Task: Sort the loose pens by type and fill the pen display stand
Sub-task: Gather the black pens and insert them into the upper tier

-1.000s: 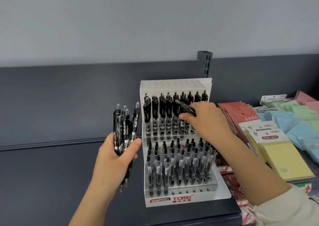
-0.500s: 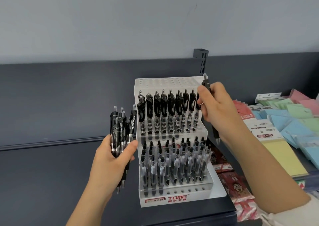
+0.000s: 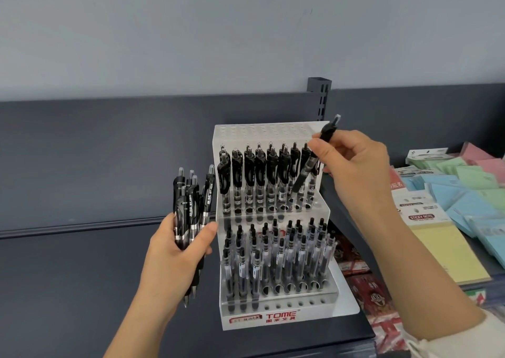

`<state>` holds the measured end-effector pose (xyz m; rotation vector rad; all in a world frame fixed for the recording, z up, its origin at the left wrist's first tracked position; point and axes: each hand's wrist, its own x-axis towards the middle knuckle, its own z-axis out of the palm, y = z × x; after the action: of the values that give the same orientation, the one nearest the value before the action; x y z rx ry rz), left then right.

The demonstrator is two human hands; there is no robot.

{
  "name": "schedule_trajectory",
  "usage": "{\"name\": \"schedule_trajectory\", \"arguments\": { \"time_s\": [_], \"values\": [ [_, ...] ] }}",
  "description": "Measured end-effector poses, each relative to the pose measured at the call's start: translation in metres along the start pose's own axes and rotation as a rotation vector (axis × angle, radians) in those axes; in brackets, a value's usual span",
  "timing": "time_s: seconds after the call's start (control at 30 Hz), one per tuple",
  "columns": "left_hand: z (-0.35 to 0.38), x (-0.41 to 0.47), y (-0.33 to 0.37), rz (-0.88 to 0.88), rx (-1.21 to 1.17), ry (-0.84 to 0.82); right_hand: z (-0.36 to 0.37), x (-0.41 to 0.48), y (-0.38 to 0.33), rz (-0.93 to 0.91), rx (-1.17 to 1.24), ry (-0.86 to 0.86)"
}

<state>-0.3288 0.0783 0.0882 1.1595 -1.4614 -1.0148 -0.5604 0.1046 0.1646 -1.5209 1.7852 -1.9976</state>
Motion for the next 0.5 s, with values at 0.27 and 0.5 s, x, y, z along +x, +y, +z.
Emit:
{"name": "schedule_trajectory", "arguments": {
  "time_s": [0.27, 0.5],
  "values": [
    [-0.001, 0.001, 0.001, -0.004, -0.004, 0.013, 0.007, 0.0, 0.007, -0.032, -0.277, -0.142],
    [-0.001, 0.003, -0.001, -0.009, 0.005, 0.01, 0.014, -0.008, 0.011, -0.017, -0.423, -0.205]
  ]
}}
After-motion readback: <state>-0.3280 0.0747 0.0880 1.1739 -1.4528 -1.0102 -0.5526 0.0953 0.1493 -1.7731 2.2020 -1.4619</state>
